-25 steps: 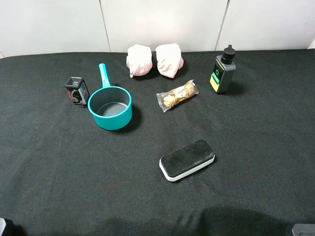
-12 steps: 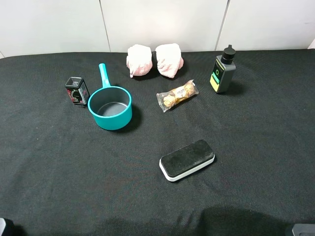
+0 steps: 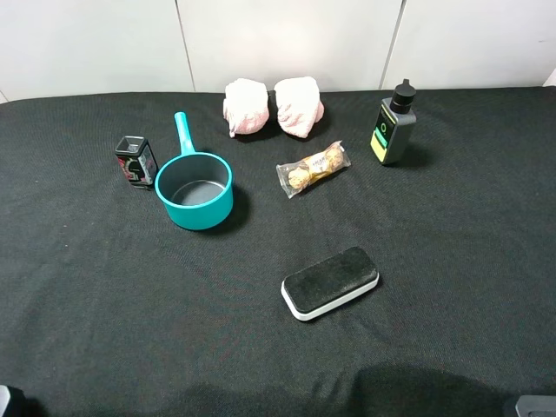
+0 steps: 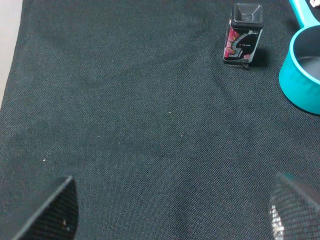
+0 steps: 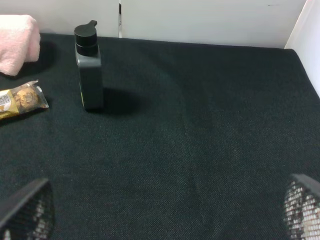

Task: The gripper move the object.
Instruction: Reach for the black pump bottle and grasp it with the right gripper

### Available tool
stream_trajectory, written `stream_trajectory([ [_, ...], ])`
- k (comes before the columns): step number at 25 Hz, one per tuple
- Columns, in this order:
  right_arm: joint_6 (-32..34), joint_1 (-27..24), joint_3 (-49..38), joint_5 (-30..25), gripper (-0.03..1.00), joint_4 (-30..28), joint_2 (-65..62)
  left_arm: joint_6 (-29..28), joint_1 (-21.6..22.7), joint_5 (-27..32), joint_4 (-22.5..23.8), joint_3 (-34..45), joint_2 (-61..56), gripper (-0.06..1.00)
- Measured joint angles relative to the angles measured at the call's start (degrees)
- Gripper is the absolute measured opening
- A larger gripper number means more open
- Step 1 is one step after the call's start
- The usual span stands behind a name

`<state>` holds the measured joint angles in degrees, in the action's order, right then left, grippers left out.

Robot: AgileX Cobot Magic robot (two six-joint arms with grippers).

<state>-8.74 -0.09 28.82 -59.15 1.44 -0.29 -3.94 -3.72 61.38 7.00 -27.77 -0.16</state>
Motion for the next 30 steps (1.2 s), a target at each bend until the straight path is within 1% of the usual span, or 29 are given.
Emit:
stream_trajectory([
  [4, 0.0, 0.69, -0.04, 0.0, 0.69, 0.33, 3.32, 0.0, 0.0, 0.0, 0.0, 0.0, 0.0, 0.76],
  [9, 0.0, 2.39, 0.02, 0.0, 0.69, 0.9, 14.91, 0.0, 0.0, 0.0, 0.0, 0.0, 0.0, 0.76],
  [13, 0.0, 2.66, 2.09, 0.4, 0.69, 2.75, 23.78, 0.0, 0.0, 0.0, 0.0, 0.0, 0.0, 0.76],
  [18, -0.88, 2.66, 3.92, 1.99, 0.69, 4.33, 30.84, 0.0, 0.0, 0.0, 0.0, 0.0, 0.0, 0.76],
  [26, -2.37, 2.66, 3.98, 7.92, 0.69, 8.16, 39.15, 0.0, 0.0, 0.0, 0.0, 0.0, 0.0, 0.76],
  [30, -2.56, 2.66, 3.98, 10.34, 0.69, 8.71, 43.69, 0.0, 0.0, 0.0, 0.0, 0.0, 0.0, 0.76],
])
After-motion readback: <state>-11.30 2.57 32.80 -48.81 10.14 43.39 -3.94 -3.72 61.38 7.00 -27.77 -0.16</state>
